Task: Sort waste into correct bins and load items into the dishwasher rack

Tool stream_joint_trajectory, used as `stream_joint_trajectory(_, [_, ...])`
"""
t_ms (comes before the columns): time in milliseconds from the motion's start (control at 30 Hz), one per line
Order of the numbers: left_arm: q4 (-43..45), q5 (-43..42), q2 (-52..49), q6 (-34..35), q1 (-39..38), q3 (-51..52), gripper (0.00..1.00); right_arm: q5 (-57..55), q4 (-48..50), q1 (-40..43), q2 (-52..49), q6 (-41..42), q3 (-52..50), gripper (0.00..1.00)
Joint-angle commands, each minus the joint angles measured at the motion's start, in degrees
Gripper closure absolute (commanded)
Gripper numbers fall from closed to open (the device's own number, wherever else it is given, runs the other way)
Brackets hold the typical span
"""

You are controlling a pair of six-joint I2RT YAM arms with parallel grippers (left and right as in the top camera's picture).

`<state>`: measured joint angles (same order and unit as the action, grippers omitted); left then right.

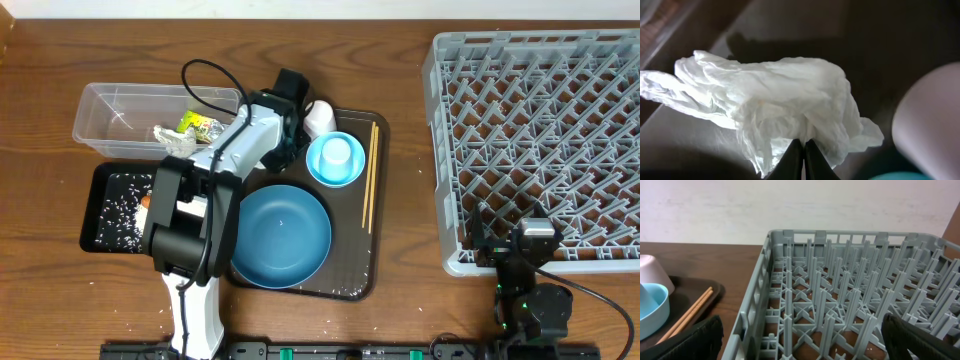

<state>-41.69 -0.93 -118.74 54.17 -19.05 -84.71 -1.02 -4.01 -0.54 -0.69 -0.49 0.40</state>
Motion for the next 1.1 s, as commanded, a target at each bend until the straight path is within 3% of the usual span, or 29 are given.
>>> stream_joint_trajectory(0, [-0.2, 0.4, 5.7, -2.0, -0.4, 0.1, 0.94, 0.0, -0.2, 0.1, 0.1, -0.4, -0.1, 0.01])
stream_joint_trajectory(167, [1.2, 2.2, 13.9, -2.0, -0.4, 0.1, 0.94, 0.0, -0.2, 0.1, 0.1, -0.4, -0.1, 0.01])
stream_joint_trajectory(400, [1.7, 14.2, 22.3, -2.0, 0.1, 0.1, 0.94, 0.0, -0.2, 0.1, 0.1, -0.4, -0.1, 0.01])
stream_joint_trajectory(667, [3.9, 24.0, 23.6, -2.0, 5.7, 0.1, 0.94, 0.0, -0.2, 0.1, 0.1, -0.4, -0.1, 0.01])
stream_joint_trajectory(1000, [5.6, 24.2, 21.2, -2.1, 17.5, 0.1, 0.94, 0.0, -0.2, 0.1, 0.1, -0.4, -0.1, 0.01])
stream_joint_trajectory(1033, [6.2, 24.2, 20.5, -2.6, 18.2, 0.1, 0.9, 0.0, -0.2, 0.1, 0.1, -0.4, -0.1, 0.01])
stream_joint_trajectory(1067, [7.0, 24.2, 19.7, -4.0, 19.0, 0.1, 0.78, 0.0, -0.2, 0.1, 0.1, -0.4, -0.1, 0.01])
